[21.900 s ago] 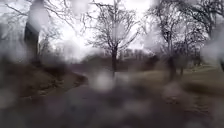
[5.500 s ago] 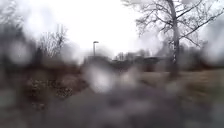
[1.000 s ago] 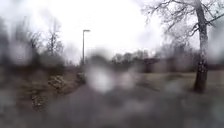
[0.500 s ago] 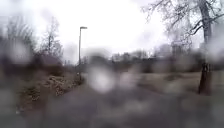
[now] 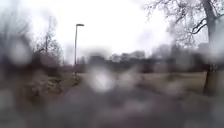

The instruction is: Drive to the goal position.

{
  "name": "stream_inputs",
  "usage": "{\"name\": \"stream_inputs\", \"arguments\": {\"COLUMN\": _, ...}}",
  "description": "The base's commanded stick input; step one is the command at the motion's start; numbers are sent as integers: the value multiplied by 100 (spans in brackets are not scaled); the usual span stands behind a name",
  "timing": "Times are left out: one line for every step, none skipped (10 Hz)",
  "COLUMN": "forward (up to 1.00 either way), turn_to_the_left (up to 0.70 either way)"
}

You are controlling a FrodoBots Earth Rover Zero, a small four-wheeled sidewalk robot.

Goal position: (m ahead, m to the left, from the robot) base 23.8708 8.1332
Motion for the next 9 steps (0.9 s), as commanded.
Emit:
{"name": "stream_inputs", "arguments": {"forward": 100, "turn_to_the_left": 40}}
{"name": "stream_inputs", "arguments": {"forward": 100, "turn_to_the_left": 40}}
{"name": "stream_inputs", "arguments": {"forward": 100, "turn_to_the_left": 40}}
{"name": "stream_inputs", "arguments": {"forward": 100, "turn_to_the_left": 40}}
{"name": "stream_inputs", "arguments": {"forward": 100, "turn_to_the_left": 40}}
{"name": "stream_inputs", "arguments": {"forward": 100, "turn_to_the_left": 40}}
{"name": "stream_inputs", "arguments": {"forward": 100, "turn_to_the_left": 40}}
{"name": "stream_inputs", "arguments": {"forward": 100, "turn_to_the_left": 0}}
{"name": "stream_inputs", "arguments": {"forward": 100, "turn_to_the_left": 0}}
